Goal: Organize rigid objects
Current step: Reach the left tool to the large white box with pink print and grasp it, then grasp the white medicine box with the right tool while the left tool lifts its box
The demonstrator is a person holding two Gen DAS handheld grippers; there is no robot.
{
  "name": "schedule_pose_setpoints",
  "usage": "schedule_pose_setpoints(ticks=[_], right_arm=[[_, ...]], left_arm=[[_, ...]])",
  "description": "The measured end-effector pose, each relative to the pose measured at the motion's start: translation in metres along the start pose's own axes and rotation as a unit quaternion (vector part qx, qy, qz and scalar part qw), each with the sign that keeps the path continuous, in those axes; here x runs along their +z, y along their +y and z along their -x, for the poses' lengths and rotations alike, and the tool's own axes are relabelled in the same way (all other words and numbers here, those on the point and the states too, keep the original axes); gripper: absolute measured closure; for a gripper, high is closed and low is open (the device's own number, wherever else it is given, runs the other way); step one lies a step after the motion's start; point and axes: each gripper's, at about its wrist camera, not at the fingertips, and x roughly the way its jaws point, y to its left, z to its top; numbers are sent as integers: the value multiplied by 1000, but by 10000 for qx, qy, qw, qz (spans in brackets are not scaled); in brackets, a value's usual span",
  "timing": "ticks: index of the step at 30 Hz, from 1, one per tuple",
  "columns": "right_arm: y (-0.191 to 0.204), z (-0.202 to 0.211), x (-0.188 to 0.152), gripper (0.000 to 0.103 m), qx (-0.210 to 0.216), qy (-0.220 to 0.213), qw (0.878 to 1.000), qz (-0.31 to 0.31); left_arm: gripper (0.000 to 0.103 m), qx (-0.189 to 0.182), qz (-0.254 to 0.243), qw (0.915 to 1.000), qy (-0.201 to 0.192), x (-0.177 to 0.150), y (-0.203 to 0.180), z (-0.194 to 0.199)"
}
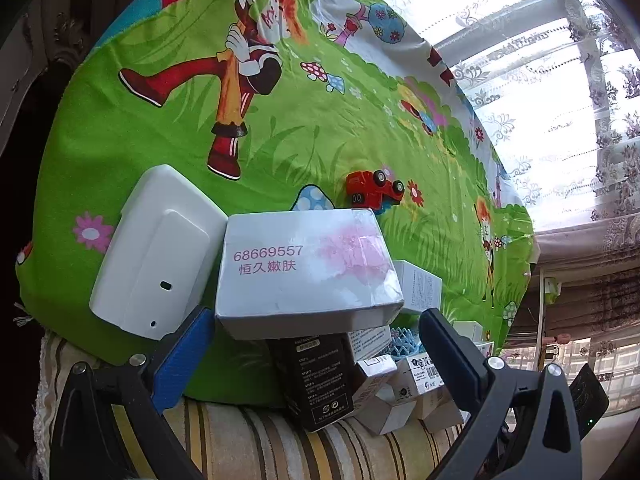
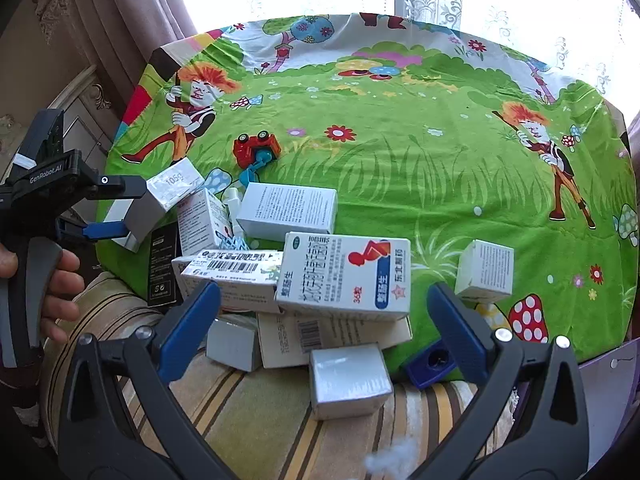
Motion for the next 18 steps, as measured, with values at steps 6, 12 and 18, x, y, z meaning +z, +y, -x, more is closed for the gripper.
schedule_pose_setpoints(ticks=[6,12,18], right_arm=[[-6,-8,7,1,-188,-29,9997,-150],[-14,-17,6,28,-141,79,9994,-312],[-15,-12,3,30,-163,-40,9994,-311]], left_arm=[[0,24,101,9999,-6,4,-1,-5],[11,219,59,9997,-33,3,-2,-9],[11,301,-98,9993,-202,-1,-6,-2]])
